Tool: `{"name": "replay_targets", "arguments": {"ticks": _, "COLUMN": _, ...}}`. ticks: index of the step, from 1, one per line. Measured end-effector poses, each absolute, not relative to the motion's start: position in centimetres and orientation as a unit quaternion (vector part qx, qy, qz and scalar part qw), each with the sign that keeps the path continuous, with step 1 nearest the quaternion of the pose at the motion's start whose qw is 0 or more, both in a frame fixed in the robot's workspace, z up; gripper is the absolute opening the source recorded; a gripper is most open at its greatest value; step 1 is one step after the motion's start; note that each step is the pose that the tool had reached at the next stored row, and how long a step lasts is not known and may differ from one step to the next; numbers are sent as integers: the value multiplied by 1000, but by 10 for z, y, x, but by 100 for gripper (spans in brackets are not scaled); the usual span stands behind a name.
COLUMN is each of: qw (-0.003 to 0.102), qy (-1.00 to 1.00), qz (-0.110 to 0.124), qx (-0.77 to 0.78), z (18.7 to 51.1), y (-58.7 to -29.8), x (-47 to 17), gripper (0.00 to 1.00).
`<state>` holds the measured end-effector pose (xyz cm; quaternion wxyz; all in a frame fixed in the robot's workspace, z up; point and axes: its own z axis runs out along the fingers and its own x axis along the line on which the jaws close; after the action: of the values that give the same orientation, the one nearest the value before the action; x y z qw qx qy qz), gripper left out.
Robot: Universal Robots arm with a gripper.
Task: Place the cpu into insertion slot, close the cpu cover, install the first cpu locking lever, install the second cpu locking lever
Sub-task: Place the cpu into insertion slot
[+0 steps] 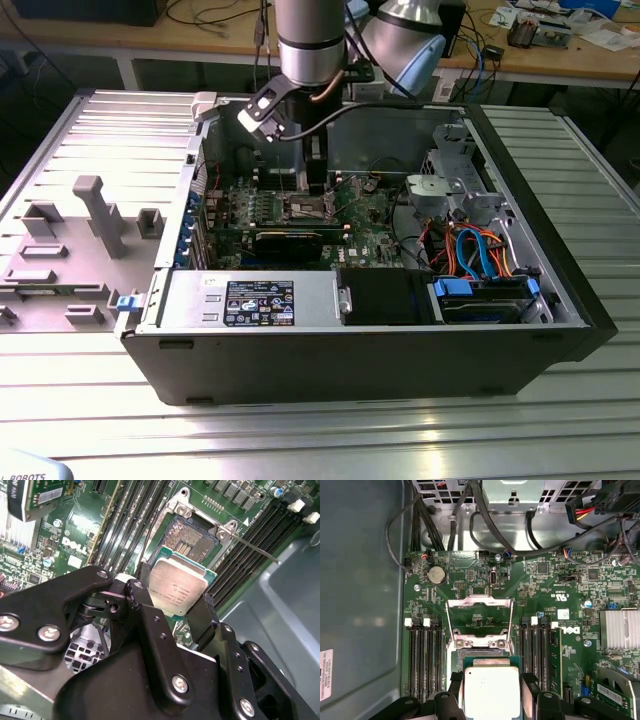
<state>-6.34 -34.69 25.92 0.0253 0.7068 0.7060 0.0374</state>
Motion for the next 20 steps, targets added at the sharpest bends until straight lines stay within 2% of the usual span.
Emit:
{"name": "replay_targets", "arguments": {"ticks": 10, "qw": 25, "qy": 706, "qz": 37, "qx": 707, "z": 235, "y": -340, "x": -66, "gripper": 54}}
{"name": "replay_targets", "arguments": {"ticks": 20, "qw": 25, "qy": 706, "qz": 37, "qx": 707, "z": 233, "y": -340, "x": -66, "gripper": 54}}
